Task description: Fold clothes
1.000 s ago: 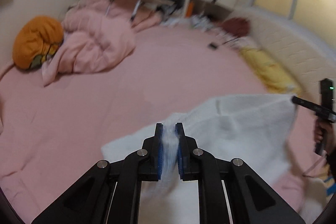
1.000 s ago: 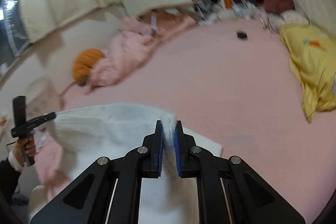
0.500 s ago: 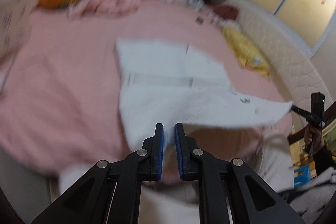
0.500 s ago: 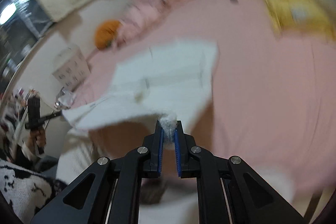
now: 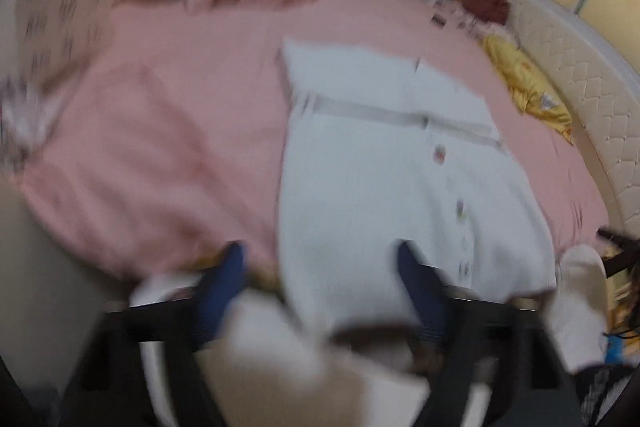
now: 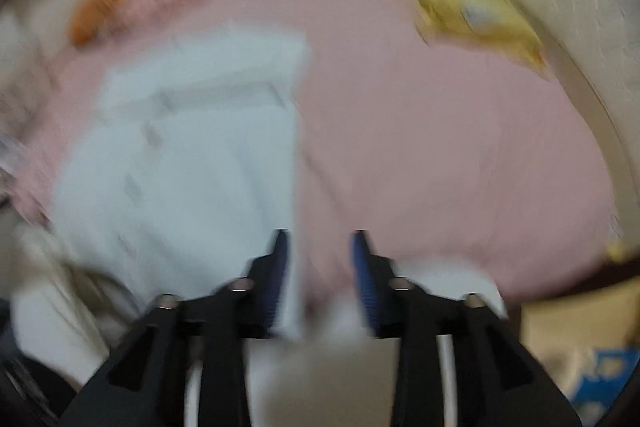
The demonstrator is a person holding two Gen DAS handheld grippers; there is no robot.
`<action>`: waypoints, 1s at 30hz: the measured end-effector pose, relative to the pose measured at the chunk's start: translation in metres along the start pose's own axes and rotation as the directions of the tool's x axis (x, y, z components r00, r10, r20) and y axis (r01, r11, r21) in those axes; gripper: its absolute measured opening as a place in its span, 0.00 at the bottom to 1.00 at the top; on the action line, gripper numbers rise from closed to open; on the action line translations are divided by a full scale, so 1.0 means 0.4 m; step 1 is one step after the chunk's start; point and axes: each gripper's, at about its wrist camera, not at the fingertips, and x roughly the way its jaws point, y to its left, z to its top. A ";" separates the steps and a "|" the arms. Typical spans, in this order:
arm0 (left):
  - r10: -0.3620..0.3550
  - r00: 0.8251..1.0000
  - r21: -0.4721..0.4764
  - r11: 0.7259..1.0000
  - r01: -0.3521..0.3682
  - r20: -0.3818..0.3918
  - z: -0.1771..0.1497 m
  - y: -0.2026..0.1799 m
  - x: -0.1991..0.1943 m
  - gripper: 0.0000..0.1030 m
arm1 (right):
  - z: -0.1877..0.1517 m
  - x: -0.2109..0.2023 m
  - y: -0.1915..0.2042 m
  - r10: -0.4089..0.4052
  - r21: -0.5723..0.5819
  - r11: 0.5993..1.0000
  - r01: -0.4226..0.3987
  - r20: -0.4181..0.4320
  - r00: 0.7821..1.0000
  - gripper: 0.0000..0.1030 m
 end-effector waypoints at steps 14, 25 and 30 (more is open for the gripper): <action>0.120 0.968 0.002 0.993 -0.122 -0.222 -0.028 -0.252 0.456 0.86 | -0.067 0.490 0.353 -0.139 -0.086 0.988 0.131 -0.089 0.986 0.78; 0.094 0.994 0.065 0.994 -0.091 -0.055 -0.058 -0.270 0.323 0.90 | -0.085 0.383 0.271 0.038 0.099 0.995 -0.029 -0.086 0.996 0.89; 0.005 0.999 0.036 0.999 -0.007 0.036 -0.075 -0.271 0.215 0.96 | -0.088 0.232 0.312 0.106 0.036 0.993 -0.111 0.115 0.988 0.89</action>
